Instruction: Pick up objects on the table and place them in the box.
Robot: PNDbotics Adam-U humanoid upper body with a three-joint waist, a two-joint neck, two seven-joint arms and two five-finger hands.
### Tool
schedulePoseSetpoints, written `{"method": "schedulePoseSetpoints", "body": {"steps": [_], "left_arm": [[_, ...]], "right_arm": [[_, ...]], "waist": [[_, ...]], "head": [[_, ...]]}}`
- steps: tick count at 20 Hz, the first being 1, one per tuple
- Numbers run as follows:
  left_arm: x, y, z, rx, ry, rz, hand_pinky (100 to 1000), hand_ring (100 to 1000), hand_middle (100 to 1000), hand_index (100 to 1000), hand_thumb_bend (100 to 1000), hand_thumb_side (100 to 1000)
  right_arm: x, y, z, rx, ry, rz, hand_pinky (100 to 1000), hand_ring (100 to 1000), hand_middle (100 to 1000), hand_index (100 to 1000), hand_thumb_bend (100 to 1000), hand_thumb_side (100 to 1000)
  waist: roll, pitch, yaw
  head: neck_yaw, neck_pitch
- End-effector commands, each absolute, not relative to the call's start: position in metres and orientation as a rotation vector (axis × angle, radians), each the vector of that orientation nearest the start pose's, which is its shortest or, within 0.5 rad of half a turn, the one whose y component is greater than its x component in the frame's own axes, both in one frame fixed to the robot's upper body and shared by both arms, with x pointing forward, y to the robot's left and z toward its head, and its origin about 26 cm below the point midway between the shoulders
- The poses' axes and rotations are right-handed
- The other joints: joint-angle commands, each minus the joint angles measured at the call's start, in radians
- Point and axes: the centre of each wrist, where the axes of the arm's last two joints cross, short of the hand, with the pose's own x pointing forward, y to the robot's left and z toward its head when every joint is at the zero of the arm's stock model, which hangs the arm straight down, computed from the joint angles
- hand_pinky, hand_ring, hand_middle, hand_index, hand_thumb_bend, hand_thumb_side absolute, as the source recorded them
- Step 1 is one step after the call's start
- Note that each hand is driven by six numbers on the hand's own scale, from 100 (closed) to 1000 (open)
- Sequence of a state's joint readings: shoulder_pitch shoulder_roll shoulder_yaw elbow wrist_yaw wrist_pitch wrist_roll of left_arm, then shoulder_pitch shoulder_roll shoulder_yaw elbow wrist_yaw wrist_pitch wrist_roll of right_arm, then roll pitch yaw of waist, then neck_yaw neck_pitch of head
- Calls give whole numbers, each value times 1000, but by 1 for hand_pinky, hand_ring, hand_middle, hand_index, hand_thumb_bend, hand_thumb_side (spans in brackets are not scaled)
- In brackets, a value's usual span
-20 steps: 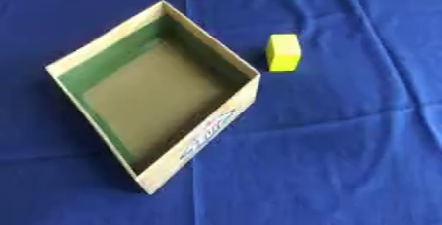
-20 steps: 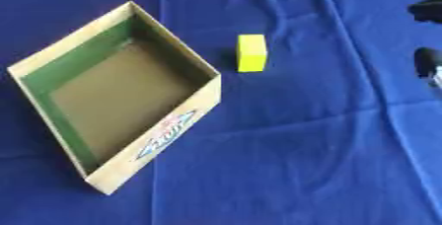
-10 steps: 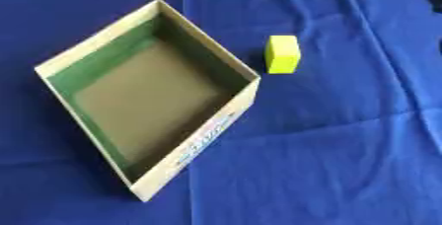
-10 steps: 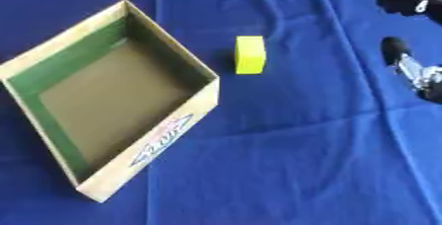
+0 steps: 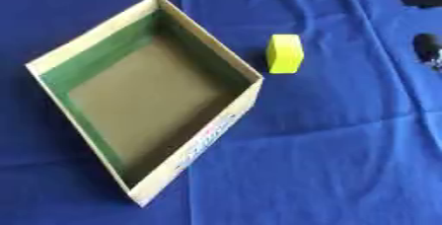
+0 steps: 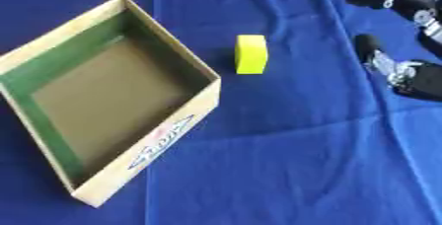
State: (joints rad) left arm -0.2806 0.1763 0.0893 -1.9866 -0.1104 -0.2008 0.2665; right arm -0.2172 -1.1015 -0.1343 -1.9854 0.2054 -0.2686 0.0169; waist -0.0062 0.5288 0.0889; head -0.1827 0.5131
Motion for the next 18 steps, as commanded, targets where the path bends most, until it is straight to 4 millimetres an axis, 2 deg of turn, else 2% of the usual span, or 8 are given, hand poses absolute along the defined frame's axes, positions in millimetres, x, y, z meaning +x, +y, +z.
{"method": "schedulePoseSetpoints", "body": {"steps": [1,10,14,18], "left_arm": [[299,261,192,350,-2512,47,188,333,499,525,100,875],[299,259,191,330,-2508,47,184,330,499,523,100,873],[299,257,191,318,-2510,49,184,329,499,524,100,872],[300,256,191,305,-2512,49,183,329,499,523,100,871]], "right_arm": [[267,-364,324,1295,2733,-1787,842,866,884,936,100,916],[271,-358,341,1494,2766,-1813,856,873,883,934,100,869],[276,-359,344,1555,2806,-1802,860,875,885,932,100,849],[280,-360,344,1640,2760,-1819,865,878,890,933,100,839]], "waist": [[-3,-17,7],[7,-12,37],[13,-10,48],[17,-9,62]], "head": [[-16,-22],[-77,-45],[-106,-53],[-139,-58]]}}
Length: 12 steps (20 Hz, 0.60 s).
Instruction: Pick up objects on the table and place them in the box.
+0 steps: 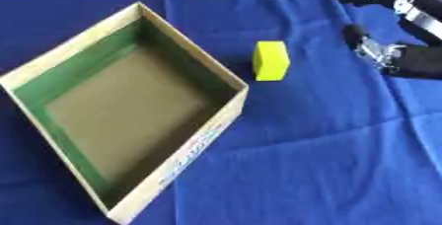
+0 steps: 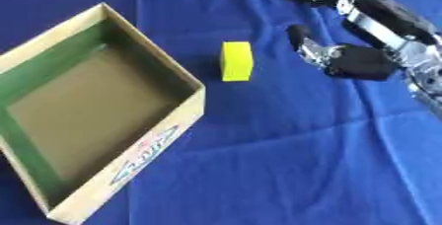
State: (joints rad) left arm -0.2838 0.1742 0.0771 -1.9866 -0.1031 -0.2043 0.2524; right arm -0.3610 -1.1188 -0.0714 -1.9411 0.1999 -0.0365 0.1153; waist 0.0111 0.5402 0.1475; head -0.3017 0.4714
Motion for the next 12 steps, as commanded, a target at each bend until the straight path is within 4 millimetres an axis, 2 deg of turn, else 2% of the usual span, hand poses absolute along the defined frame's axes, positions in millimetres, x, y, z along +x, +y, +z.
{"method": "schedulePoseSetpoints", "body": {"steps": [1,7,10,11,12], "left_arm": [[300,255,191,302,-2512,50,183,329,499,523,100,871],[300,253,192,281,-2515,51,183,328,499,523,100,871],[301,252,192,272,-2518,50,182,327,499,522,100,870],[301,251,192,268,-2519,49,181,326,499,522,100,870],[301,250,192,262,-2519,48,181,326,499,521,100,870]], "right_arm": [[280,-361,343,-1168,-1926,1278,865,878,890,933,100,839],[284,-366,340,-1217,-1873,1256,868,882,894,947,100,836],[286,-368,339,-1220,-1856,1256,873,884,870,965,111,878],[286,-369,339,-1224,-1849,1261,876,885,863,973,216,909],[287,-370,339,-1230,-1839,1267,879,886,858,977,278,921]], "waist": [[0,-20,8],[2,-18,31],[3,-13,44],[3,-11,48],[3,-8,53]], "head": [[-30,-18],[-77,-22],[-93,-28],[-99,-31],[-105,-33]]}}
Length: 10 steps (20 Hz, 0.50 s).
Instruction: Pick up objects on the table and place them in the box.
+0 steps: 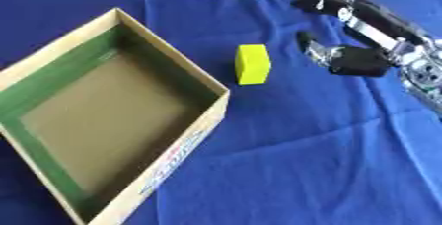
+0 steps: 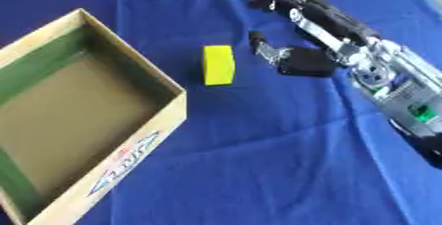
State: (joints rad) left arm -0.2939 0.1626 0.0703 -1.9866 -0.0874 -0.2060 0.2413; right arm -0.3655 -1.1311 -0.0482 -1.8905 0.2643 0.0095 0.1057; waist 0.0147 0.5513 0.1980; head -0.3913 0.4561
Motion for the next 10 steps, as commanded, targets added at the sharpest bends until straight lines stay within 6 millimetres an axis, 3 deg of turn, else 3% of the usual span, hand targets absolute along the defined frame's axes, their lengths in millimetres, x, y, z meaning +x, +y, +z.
{"method": "schedulePoseSetpoints", "body": {"steps": [1,8,10], "left_arm": [[301,249,193,255,-2520,46,181,326,499,521,100,870],[301,247,192,239,-2521,42,176,321,498,518,100,868],[301,246,192,237,-2521,40,176,321,498,518,100,868]], "right_arm": [[287,-371,339,-1237,-1829,1276,880,887,858,977,284,922],[288,-375,338,-1241,-1766,1387,918,912,896,1000,514,899],[289,-378,340,-1237,-1751,1412,919,912,897,1000,525,894]], "waist": [[-1,-17,7],[-3,1,35],[-3,5,40]], "head": [[-22,-19],[-43,-36],[-46,-40]]}}
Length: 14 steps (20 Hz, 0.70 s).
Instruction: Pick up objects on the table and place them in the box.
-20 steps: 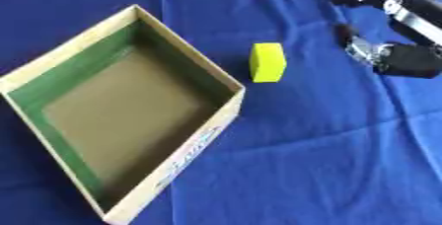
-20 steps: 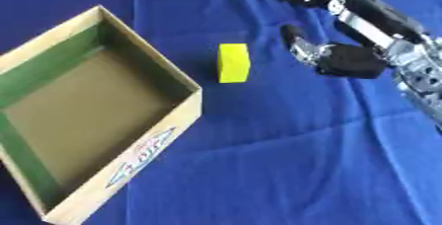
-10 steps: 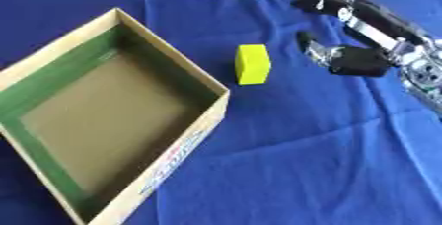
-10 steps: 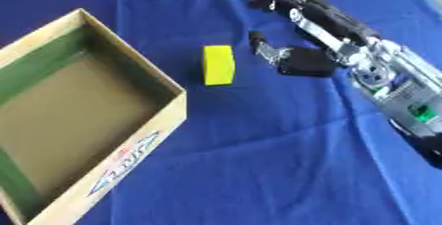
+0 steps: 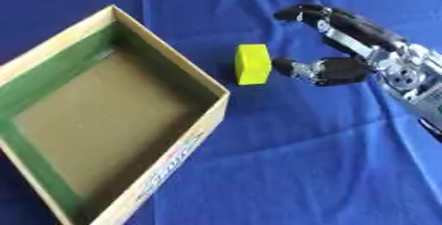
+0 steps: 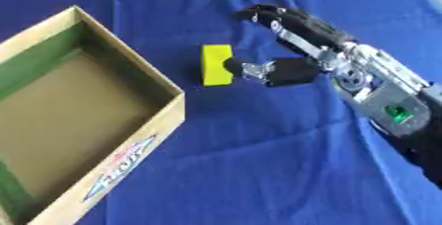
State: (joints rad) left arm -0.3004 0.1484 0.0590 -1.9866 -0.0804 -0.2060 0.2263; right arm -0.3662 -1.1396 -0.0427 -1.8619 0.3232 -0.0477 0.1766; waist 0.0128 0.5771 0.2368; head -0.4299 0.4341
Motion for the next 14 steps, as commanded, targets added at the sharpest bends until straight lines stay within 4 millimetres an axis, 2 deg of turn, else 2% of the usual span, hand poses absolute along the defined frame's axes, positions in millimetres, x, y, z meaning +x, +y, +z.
{"method": "schedulePoseSetpoints", "body": {"steps": [1,2,3,4,8,14], "left_arm": [[301,246,192,237,-2521,40,176,321,498,518,100,868],[301,246,192,236,-2521,40,176,321,498,518,100,868],[301,246,192,234,-2519,39,173,318,498,516,100,869],[301,245,192,232,-2518,36,172,318,498,515,100,868],[301,243,192,223,-2518,28,171,316,498,514,100,868],[301,241,192,210,-2518,20,169,315,498,512,100,868]], "right_arm": [[289,-379,340,-1236,-1747,1418,919,912,897,1000,525,894],[289,-379,340,-1235,-1745,1421,919,912,897,1000,525,894],[289,-380,340,-1220,-1736,1439,943,927,921,1000,636,812],[289,-380,340,-1203,-1726,1456,947,929,922,1000,663,767],[287,-385,346,-1168,-1710,1480,952,928,916,1000,656,697],[283,-393,352,-1208,-1724,1433,949,922,903,1000,637,716]], "waist": [[-1,-20,2],[-1,-20,3],[-3,-13,7],[-4,-8,10],[-6,3,19],[-11,11,31]], "head": [[-8,-19],[-8,-19],[-11,-24],[-12,-28],[-23,-39],[-54,-54]]}}
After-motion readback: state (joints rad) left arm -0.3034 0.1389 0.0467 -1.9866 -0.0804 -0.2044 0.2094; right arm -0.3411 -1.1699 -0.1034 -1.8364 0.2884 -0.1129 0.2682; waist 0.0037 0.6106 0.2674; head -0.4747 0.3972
